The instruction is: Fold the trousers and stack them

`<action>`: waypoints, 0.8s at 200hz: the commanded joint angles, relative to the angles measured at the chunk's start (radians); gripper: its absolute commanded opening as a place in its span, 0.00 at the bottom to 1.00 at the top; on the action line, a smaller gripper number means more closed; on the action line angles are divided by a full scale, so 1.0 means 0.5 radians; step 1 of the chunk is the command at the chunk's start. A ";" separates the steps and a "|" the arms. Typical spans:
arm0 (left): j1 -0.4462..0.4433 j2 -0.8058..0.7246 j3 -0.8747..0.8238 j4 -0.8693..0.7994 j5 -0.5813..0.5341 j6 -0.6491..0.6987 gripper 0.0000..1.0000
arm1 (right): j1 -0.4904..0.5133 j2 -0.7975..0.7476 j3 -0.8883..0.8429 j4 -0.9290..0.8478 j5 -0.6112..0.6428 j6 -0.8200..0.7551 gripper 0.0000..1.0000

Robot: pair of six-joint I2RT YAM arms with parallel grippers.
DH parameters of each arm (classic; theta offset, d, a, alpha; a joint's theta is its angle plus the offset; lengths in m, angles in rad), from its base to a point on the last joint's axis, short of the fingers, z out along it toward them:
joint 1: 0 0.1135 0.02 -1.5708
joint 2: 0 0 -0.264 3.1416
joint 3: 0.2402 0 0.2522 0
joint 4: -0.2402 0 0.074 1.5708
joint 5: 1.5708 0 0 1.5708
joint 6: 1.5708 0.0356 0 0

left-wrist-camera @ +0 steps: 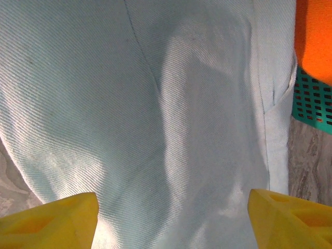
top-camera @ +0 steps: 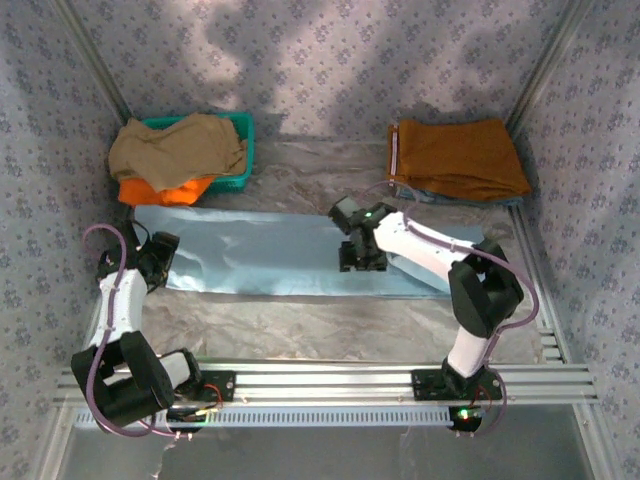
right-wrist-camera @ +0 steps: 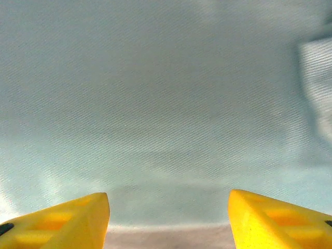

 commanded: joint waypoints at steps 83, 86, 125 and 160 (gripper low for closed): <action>-0.085 0.008 -0.009 0.071 0.037 -0.020 0.76 | -0.524 -0.092 0.165 -0.355 0.130 -0.571 0.68; -0.088 0.011 -0.006 0.068 0.035 -0.017 0.76 | -0.525 -0.079 0.167 -0.344 0.126 -0.567 0.67; -0.090 -0.019 0.022 0.008 0.013 0.030 0.76 | -0.564 0.025 0.107 -0.205 -0.067 -0.588 0.49; -0.090 -0.024 0.028 0.004 0.022 0.027 0.76 | -0.635 0.077 0.063 -0.192 -0.092 -0.575 0.18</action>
